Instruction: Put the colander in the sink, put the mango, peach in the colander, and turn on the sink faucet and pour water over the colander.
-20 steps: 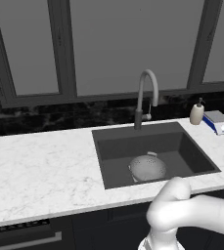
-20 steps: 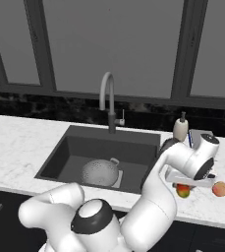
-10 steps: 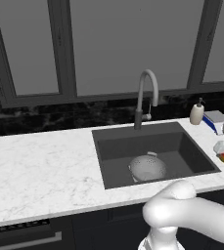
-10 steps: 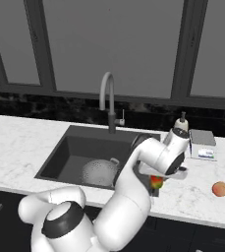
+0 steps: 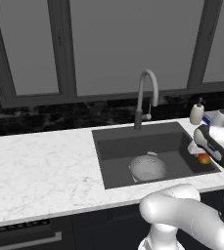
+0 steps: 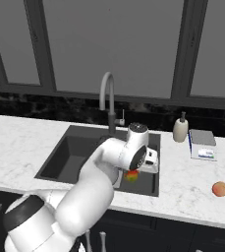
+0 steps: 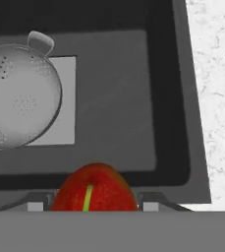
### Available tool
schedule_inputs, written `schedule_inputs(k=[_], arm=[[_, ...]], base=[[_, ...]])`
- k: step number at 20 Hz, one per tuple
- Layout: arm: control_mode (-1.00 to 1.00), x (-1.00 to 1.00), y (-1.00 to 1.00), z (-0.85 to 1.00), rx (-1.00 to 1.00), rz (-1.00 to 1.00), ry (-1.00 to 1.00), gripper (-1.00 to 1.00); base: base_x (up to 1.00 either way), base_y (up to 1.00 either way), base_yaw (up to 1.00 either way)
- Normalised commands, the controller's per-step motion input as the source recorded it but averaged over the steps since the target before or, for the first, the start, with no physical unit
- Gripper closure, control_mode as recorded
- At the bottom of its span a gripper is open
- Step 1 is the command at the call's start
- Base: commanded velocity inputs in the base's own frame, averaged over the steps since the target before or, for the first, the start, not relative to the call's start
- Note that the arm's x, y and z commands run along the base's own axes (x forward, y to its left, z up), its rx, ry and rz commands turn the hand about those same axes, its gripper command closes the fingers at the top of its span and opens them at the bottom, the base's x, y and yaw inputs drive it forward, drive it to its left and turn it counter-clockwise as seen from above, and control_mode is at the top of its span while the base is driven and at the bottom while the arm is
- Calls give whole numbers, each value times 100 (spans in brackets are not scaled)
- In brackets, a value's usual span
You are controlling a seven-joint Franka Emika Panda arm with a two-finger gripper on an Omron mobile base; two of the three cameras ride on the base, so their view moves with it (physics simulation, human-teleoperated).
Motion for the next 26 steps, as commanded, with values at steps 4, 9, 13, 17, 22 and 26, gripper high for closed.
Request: schedule_inputs(k=[4, 9, 13, 17, 22, 26], arm=[[-100, 22, 83, 5, -9, -20, 0, 100], [-100, 27, 92, 4, -17, -19, 0, 100], [-100, 30, 89, 0, -15, -13, 0, 100], [-100, 47, 66, -2, -6, -9, 5, 100], [-100, 58, 47, -14, -1, -5, 4, 100], [-100, 65, 21, -12, 0, 0, 14, 100]], base=[[0, 0, 0], [0, 0, 0], [0, 0, 0], [0, 0, 0], [0, 0, 0], [0, 0, 0]])
